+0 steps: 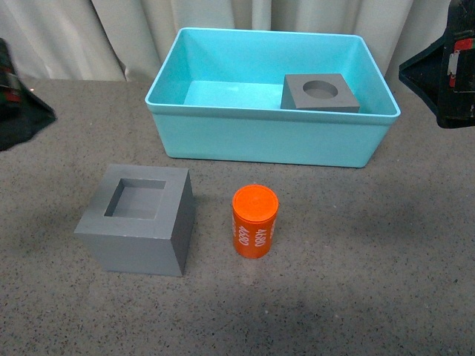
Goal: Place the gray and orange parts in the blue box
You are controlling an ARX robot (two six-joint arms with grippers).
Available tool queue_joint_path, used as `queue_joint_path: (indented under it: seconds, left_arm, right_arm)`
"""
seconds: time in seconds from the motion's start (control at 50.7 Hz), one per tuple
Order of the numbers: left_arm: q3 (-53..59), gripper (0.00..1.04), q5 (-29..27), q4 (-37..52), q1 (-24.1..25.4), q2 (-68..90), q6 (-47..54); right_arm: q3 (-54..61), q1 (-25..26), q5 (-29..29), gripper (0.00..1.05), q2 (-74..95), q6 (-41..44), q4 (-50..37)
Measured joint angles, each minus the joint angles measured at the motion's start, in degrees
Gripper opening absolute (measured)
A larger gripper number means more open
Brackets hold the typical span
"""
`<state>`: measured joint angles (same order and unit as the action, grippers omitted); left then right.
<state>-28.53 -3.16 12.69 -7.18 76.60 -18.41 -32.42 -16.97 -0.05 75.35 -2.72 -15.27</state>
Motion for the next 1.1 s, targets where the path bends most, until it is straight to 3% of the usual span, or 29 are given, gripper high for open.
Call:
queue_joint_path:
  seconds: [0.276,0.927,1.104]
  left_arm:
    - [-7.61,0.98,1.31,-6.38,-5.75,13.46,0.39]
    - [-10.75,0.98,0.26,-8.92,-7.08,21.42,-0.33]
    - [-11.67,0.71,-0.37,-9.42,-6.86,21.59,-0.09]
  right_arm:
    - [0.0,0.0,0.0,0.95,0.0,0.0,0.0]
    - [0.0,0.02,0.02,0.95,0.0,0.0,0.0]
    - [0.0,0.02,0.02,0.95,0.0,0.0,0.0]
